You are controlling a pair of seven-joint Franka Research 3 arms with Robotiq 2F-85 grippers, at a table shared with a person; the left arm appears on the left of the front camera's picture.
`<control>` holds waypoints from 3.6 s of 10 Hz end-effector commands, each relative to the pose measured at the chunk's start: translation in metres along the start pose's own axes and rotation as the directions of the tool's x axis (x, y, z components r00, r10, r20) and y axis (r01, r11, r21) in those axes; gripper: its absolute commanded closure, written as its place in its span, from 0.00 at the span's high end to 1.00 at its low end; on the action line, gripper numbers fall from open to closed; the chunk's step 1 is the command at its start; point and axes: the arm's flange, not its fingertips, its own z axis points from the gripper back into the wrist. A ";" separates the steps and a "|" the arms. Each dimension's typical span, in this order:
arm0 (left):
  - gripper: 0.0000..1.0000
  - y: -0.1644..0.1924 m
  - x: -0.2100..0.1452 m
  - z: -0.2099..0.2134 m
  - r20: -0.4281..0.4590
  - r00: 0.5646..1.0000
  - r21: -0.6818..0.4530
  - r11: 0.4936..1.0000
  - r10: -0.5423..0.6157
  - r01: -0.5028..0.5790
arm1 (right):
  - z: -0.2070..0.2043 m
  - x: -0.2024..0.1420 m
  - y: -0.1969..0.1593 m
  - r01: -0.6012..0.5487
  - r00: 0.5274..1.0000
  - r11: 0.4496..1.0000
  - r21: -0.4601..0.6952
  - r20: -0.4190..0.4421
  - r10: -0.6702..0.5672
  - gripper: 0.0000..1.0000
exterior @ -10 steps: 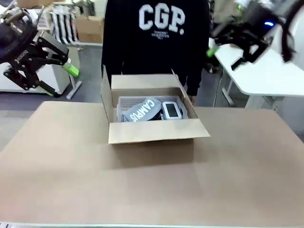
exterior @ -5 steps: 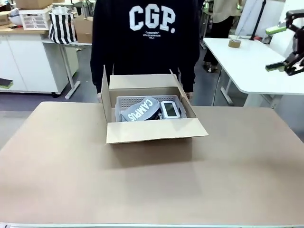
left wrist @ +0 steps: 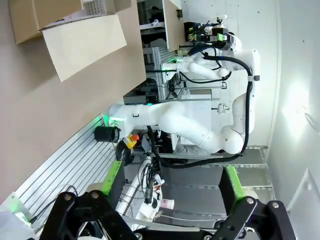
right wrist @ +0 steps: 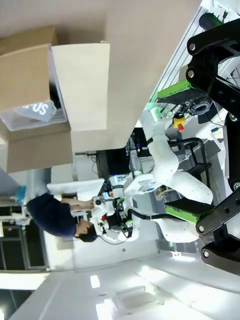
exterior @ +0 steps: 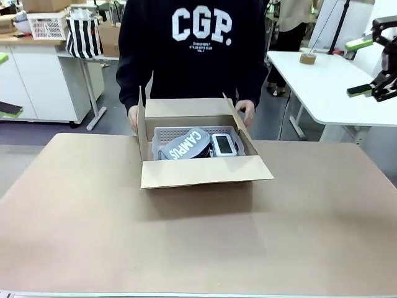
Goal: Pack the gift set into the box.
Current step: Lift both hands away from the flaps of the Package Box, then press and hold the closed box until the human finishes sealing it.
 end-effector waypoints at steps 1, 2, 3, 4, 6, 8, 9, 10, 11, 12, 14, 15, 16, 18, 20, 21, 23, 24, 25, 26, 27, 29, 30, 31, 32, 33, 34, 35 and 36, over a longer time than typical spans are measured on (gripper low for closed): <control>1.00 0.002 -0.002 0.000 0.015 1.000 -0.036 0.999 0.002 -0.002 | 0.002 0.003 -0.002 0.025 1.000 0.999 0.026 0.005 -0.025 1.00; 1.00 0.002 -0.002 0.000 0.015 1.000 -0.036 0.999 0.002 -0.002 | 0.002 0.003 -0.002 0.025 1.000 0.999 0.026 0.005 -0.025 1.00; 1.00 0.002 -0.002 0.000 0.015 1.000 -0.036 0.999 0.002 -0.002 | 0.002 0.003 -0.002 0.025 1.000 0.999 0.026 0.005 -0.025 1.00; 1.00 0.002 -0.002 0.000 0.015 1.000 -0.036 0.999 0.002 -0.002 | 0.002 0.003 -0.002 0.025 1.000 0.999 0.026 0.005 -0.025 1.00; 1.00 0.002 -0.002 0.000 0.015 1.000 -0.036 0.999 0.002 -0.002 | 0.002 0.003 -0.002 0.025 1.000 0.999 0.026 0.005 -0.025 1.00; 1.00 0.002 -0.002 0.000 0.015 1.000 -0.036 0.999 0.002 -0.002 | 0.002 0.003 -0.002 0.025 1.000 0.999 0.026 0.005 -0.025 1.00; 1.00 0.002 -0.002 0.000 0.015 1.000 -0.036 0.999 0.002 -0.002 | 0.002 0.003 -0.002 0.025 1.000 0.999 0.026 0.005 -0.025 1.00; 1.00 0.002 -0.002 0.000 0.015 1.000 -0.036 0.999 0.002 -0.002 | 0.002 0.003 -0.002 0.025 1.000 0.999 0.026 0.005 -0.025 1.00; 1.00 0.002 -0.002 0.000 0.015 1.000 -0.036 0.999 0.002 -0.002 | 0.002 0.003 -0.002 0.025 1.000 0.999 0.026 0.005 -0.025 1.00; 1.00 0.002 -0.002 0.000 0.015 1.000 -0.036 0.999 0.002 -0.002 | 0.002 0.003 -0.002 0.025 1.000 0.999 0.026 0.005 -0.025 1.00; 1.00 0.002 -0.002 0.000 0.015 1.000 -0.036 0.999 0.002 -0.002 | 0.002 0.003 -0.002 0.025 1.000 0.999 0.026 0.005 -0.025 1.00; 1.00 0.002 -0.002 0.000 0.015 1.000 -0.036 0.999 0.002 -0.002 | 0.002 0.003 -0.002 0.025 1.000 0.999 0.026 0.005 -0.025 1.00; 1.00 0.002 -0.002 0.000 0.015 1.000 -0.036 0.999 0.002 -0.002 | 0.002 0.003 -0.002 0.025 1.000 0.999 0.026 0.005 -0.025 1.00; 1.00 0.002 -0.002 0.000 0.015 1.000 -0.036 0.999 0.002 -0.002 | 0.002 0.003 -0.002 0.025 1.000 0.999 0.026 0.005 -0.025 1.00; 1.00 0.002 -0.002 0.000 0.015 1.000 -0.036 0.999 0.002 -0.002 | 0.002 0.003 -0.002 0.025 1.000 0.999 0.026 0.005 -0.025 1.00; 1.00 0.002 -0.002 0.000 0.015 1.000 -0.036 0.999 0.002 -0.002 | 0.002 0.003 -0.002 0.025 1.000 0.999 0.026 0.005 -0.025 1.00; 1.00 0.002 -0.002 0.000 0.015 1.000 -0.036 0.999 0.002 -0.002 | 0.002 0.003 -0.002 0.025 1.000 0.999 0.026 0.005 -0.025 1.00; 1.00 0.002 -0.002 0.000 0.015 1.000 -0.036 0.999 0.002 -0.002 | 0.002 0.003 -0.002 0.025 1.000 0.999 0.026 0.005 -0.025 1.00; 1.00 0.002 -0.002 0.000 0.015 1.000 -0.036 0.999 0.002 -0.002 | 0.002 0.003 -0.002 0.025 1.000 0.999 0.026 0.005 -0.025 1.00; 1.00 0.002 -0.002 0.000 0.015 1.000 -0.036 0.999 0.002 -0.002 | 0.002 0.003 -0.002 0.025 1.000 0.999 0.026 0.005 -0.025 1.00; 1.00 0.002 -0.002 0.000 0.015 1.000 -0.036 0.999 0.002 -0.002 | 0.002 0.003 -0.002 0.025 1.000 0.999 0.026 0.005 -0.025 1.00; 1.00 0.002 -0.002 0.000 0.015 1.000 -0.036 0.999 0.002 -0.002 | 0.002 0.003 -0.002 0.025 1.000 0.999 0.026 0.005 -0.025 1.00; 1.00 0.002 -0.002 0.000 0.015 1.000 -0.036 0.999 0.002 -0.002 | 0.002 0.003 -0.002 0.025 1.000 0.999 0.026 0.005 -0.025 1.00; 1.00 0.002 -0.002 0.000 0.015 1.000 -0.036 0.999 0.002 -0.002 | 0.002 0.003 -0.002 0.025 1.000 0.999 0.026 0.005 -0.025 1.00; 1.00 0.002 -0.002 0.000 0.015 1.000 -0.036 0.999 0.002 -0.002 | 0.002 0.003 -0.002 0.025 1.000 0.999 0.026 0.005 -0.025 1.00; 1.00 0.002 -0.002 0.000 0.015 1.000 -0.036 0.999 0.002 -0.002 | 0.002 0.003 -0.002 0.025 1.000 0.999 0.026 0.005 -0.025 1.00; 1.00 0.002 -0.002 0.000 0.015 1.000 -0.036 0.999 0.002 -0.002 | 0.002 0.003 -0.002 0.025 1.000 0.999 0.026 0.005 -0.025 1.00; 1.00 0.002 -0.002 0.000 0.015 1.000 -0.036 0.999 0.002 -0.002 | 0.002 0.003 -0.002 0.025 1.000 0.999 0.026 0.005 -0.025 1.00; 1.00 0.002 -0.002 0.000 0.015 1.000 -0.036 0.999 0.002 -0.002 | 0.002 0.003 -0.002 0.025 1.000 0.999 0.026 0.005 -0.025 1.00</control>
